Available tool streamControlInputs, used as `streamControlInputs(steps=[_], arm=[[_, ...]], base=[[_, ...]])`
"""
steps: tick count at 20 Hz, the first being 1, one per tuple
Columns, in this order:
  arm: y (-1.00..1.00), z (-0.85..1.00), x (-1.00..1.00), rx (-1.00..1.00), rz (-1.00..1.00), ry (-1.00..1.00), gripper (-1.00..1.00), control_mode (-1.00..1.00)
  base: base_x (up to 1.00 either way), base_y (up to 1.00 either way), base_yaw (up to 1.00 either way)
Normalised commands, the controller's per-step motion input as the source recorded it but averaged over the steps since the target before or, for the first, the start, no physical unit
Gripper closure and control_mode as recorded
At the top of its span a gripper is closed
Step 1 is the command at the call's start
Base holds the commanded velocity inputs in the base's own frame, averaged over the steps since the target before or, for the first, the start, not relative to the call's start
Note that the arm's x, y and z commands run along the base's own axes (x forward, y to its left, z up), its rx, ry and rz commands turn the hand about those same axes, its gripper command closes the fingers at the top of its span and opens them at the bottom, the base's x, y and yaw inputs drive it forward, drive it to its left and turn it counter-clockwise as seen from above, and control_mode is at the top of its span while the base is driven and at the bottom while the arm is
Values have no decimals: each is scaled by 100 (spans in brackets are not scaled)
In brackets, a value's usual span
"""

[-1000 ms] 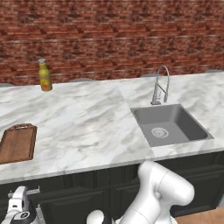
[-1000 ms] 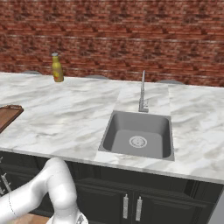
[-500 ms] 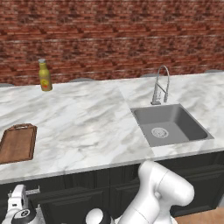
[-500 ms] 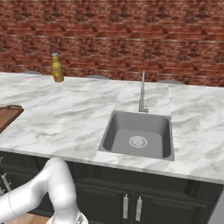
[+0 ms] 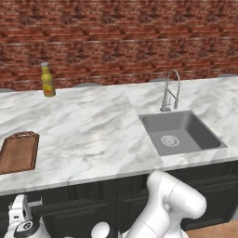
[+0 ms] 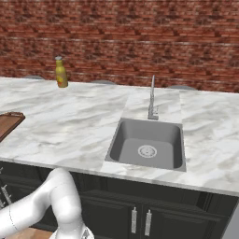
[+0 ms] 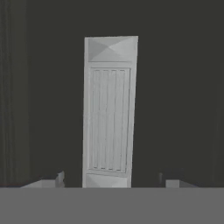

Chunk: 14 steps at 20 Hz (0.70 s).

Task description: Open the drawer on the left and place the cutting tools on the cutting board.

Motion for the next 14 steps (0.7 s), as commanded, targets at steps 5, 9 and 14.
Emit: streamControlInputs(steps=[5, 9, 14], arm=[[0, -31, 0, 0, 0, -17, 100, -100], [2, -12, -38, 0, 0, -20, 100, -100], [11, -2, -94, 0, 0, -15, 100, -100]], base=[[0, 0, 0], [0, 0, 0], [0, 0, 0]])
